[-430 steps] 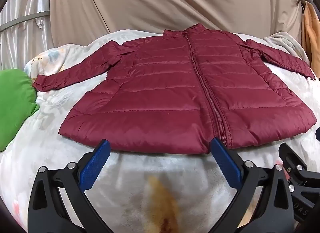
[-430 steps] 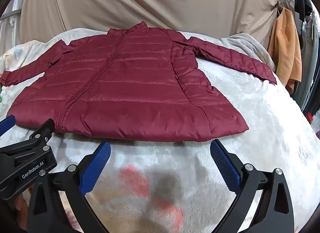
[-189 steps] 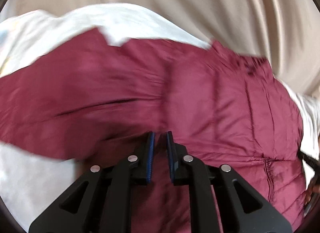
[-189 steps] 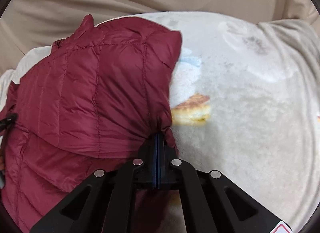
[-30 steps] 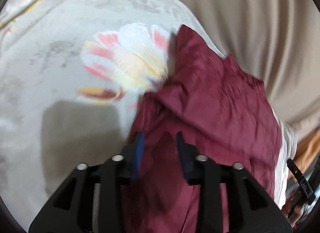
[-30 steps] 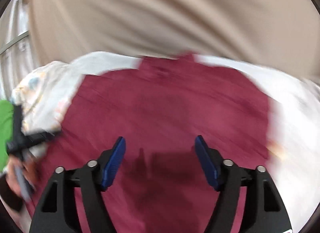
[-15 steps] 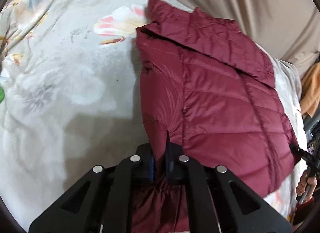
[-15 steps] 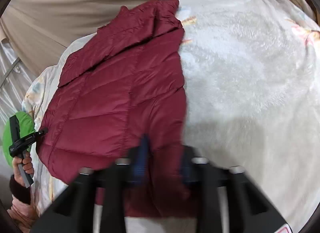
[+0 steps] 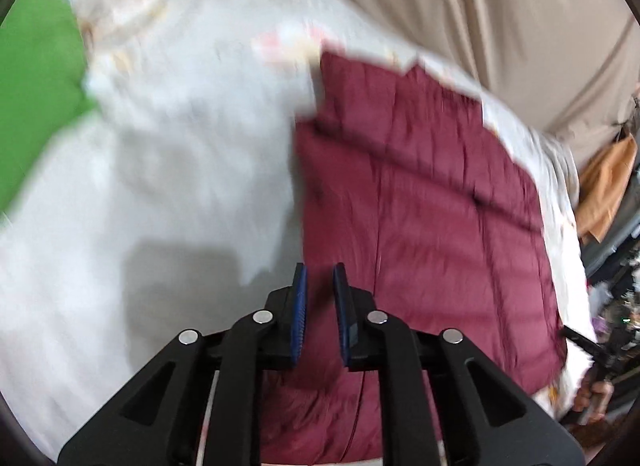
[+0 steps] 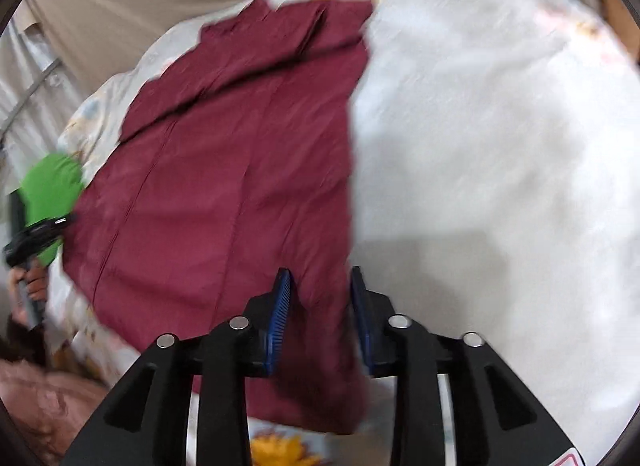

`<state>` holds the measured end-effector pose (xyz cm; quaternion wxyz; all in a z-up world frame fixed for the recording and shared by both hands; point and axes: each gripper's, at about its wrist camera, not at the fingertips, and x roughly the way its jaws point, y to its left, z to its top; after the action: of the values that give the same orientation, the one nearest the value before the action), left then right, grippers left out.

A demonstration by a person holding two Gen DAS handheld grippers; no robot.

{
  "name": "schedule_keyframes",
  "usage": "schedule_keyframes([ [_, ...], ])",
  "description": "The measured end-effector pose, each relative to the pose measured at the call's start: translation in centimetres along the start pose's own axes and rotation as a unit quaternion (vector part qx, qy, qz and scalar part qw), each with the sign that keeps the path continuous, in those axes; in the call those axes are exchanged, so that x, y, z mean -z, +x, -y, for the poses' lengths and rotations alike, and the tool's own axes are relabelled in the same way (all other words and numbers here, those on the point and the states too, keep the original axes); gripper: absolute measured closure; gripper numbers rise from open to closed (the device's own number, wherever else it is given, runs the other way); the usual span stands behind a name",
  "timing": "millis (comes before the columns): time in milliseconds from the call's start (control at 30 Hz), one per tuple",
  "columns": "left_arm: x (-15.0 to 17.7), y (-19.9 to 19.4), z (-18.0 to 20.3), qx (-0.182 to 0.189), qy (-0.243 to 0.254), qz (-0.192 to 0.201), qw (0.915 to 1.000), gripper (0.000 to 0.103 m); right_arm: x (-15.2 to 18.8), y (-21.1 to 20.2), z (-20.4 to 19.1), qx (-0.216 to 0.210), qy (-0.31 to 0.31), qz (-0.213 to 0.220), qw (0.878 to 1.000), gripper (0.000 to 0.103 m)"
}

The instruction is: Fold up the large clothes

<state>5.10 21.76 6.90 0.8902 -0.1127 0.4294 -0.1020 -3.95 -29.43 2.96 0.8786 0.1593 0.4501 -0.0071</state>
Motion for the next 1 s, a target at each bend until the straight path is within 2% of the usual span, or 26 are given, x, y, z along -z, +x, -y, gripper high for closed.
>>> schedule_keyframes([
  [100,-4.5,-2.1,2.1,-0.011,0.03,0.072,0.9969,0.066,-5.7,-2.1,-0.6,-0.01,-0.007,0.064,0.998,0.054],
  [167,-7.6,-1.3,4.1,-0.003,0.057,0.094,0.9939,0.066,-9.7,-1.5,-2.5,-0.022,-0.041,0.095,0.994,0.052],
  [200,-10.0,0.4,5.7,0.0,0.077,0.097,0.9923,0.066,-11.9,-0.7,-4.0,-0.03,-0.064,0.108,0.992,0.05],
  [267,-12.2,3.2,7.4,0.001,0.083,0.09,0.9925,0.066,-15.4,1.3,-6.7,-0.054,-0.095,0.12,0.987,0.046],
  [300,-13.8,5.6,8.2,0.014,0.083,0.078,0.9934,0.066,-17.3,2.9,-8.3,-0.068,-0.106,0.122,0.985,0.046],
  [367,-15.9,9.7,9.3,0.028,0.074,0.058,0.9952,0.066,-21.7,6.8,-12.1,-0.097,-0.125,0.119,0.98,0.046],
  [433,-17.8,13.9,10.4,0.024,0.071,0.052,0.9958,0.066,-25.1,10.3,-14.8,-0.113,-0.136,0.115,0.977,0.046],
  [533,-20.0,18.9,11.2,0.0,0.077,0.049,0.9958,0.066,-29.6,16.1,-18.4,-0.107,-0.143,0.096,0.979,0.046],
  [633,-21.3,23.3,10.9,-0.019,0.065,0.023,0.9974,0.067,-33.3,22.3,-21.2,-0.108,-0.129,0.064,0.984,0.046],
  [767,-21.2,26.6,9.8,-0.049,0.064,0.009,0.9967,0.072,-35.0,27.6,-22.7,-0.123,-0.111,0.023,0.986,0.044],
  [833,-20.9,27.5,9.1,-0.053,0.064,0.01,0.9964,0.073,-34.9,29.3,-23.9,-0.126,-0.121,0.004,0.985,0.044],
  [900,-20.6,27.9,8.8,-0.052,0.064,0.014,0.9965,0.073,-34.3,30.7,-25.6,-0.116,-0.158,-0.01,0.981,0.045],
  [967,-20.4,28.0,8.6,-0.053,0.063,0.018,0.9965,0.074,-33.7,31.0,-26.7,-0.101,-0.19,-0.003,0.977,0.082],
  [1000,-20.4,28.1,8.5,-0.056,0.064,0.018,0.9962,0.075,-33.8,30.9,-26.5,-0.096,-0.191,0.002,0.977,0.096],
])
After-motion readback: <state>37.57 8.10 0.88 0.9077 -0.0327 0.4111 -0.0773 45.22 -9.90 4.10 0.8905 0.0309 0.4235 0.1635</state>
